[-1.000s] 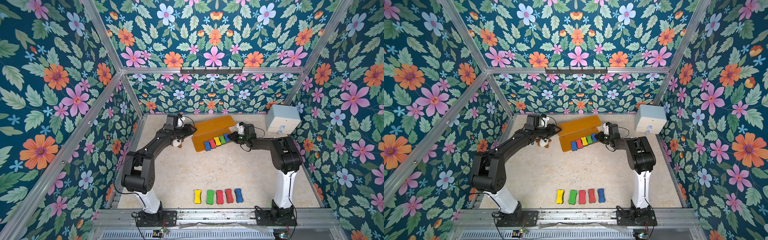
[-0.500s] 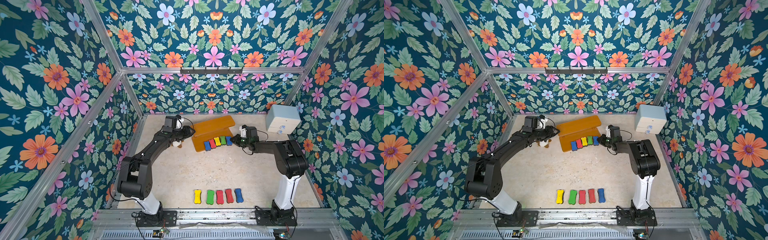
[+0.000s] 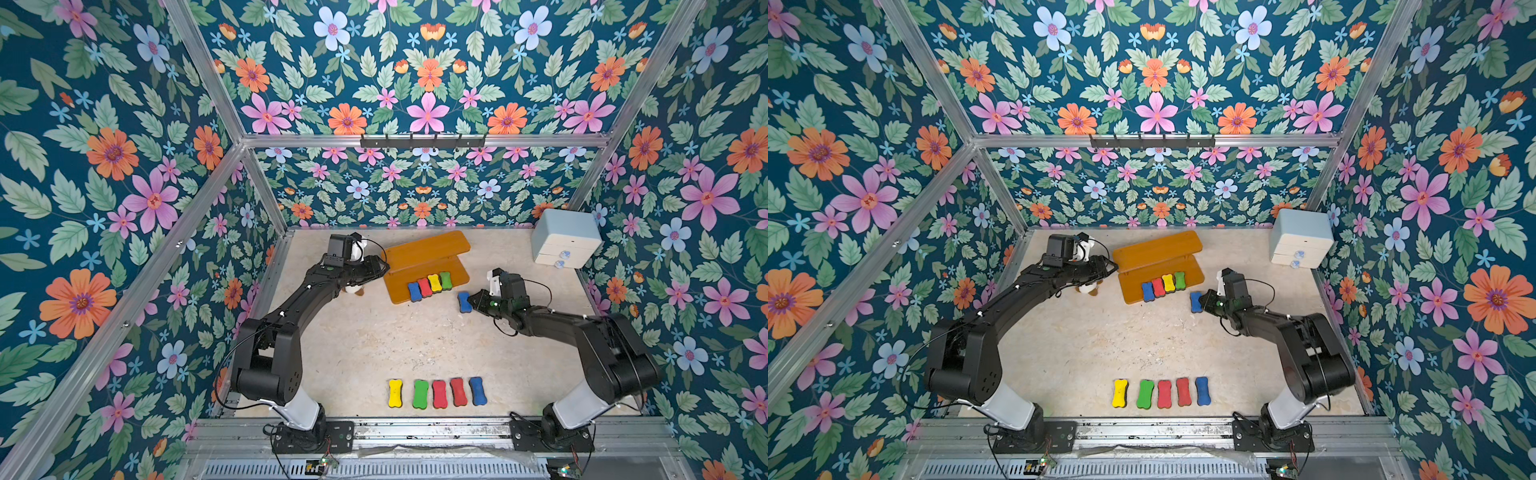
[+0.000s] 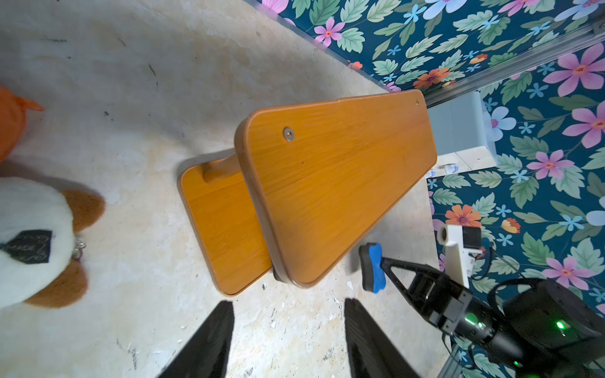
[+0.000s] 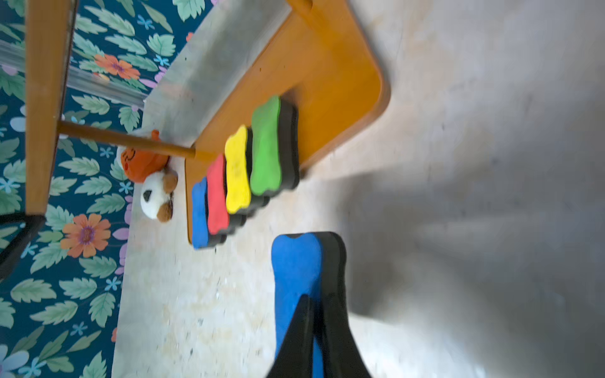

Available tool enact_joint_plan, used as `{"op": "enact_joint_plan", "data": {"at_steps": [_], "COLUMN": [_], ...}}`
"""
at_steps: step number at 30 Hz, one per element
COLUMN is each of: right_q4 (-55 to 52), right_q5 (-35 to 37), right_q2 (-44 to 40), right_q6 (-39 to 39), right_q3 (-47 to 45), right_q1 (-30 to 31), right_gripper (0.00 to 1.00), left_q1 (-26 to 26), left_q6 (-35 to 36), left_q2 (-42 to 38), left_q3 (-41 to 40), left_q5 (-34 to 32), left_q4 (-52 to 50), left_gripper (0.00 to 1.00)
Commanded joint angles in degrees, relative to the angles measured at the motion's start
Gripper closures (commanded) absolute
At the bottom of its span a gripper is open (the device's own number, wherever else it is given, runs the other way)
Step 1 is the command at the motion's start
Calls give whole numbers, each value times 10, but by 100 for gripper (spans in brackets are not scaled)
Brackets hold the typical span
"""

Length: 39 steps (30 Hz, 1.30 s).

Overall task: Remove the whiteboard erasers from the shelf
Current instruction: Pick up the whiteboard eraser from the shelf, then place the whiteboard eraser at the center of the board.

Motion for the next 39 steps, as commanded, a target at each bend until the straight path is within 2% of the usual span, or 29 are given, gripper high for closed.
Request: {"op": "enact_joint_plan", "data": {"at_steps": [1, 10, 20, 32, 39], "right_q4": [-25, -59, -113, -115, -139], "right_q5": [39, 90, 119, 118, 124], "right_q2": [-47, -155, -270, -274, -293], "right_q6": [20, 82, 109, 103, 88], "right_q3": [-41, -144, -203, -220, -184], "right_q1": [30, 114, 130, 135, 135], "right_gripper": [87, 87, 87, 86, 79], "left_q1": [-1, -11, -13, -14, -14], "left_q6": [14, 5, 0, 0, 3], "left_q2": [-6, -19, -22, -19, -22], "left_q3": [-3, -25, -35, -38, -33], "left_q5": [0, 11, 14, 19, 8], "left_q4": [-2, 23, 35, 40, 33], "left_gripper": [41, 41, 40, 40, 39]}}
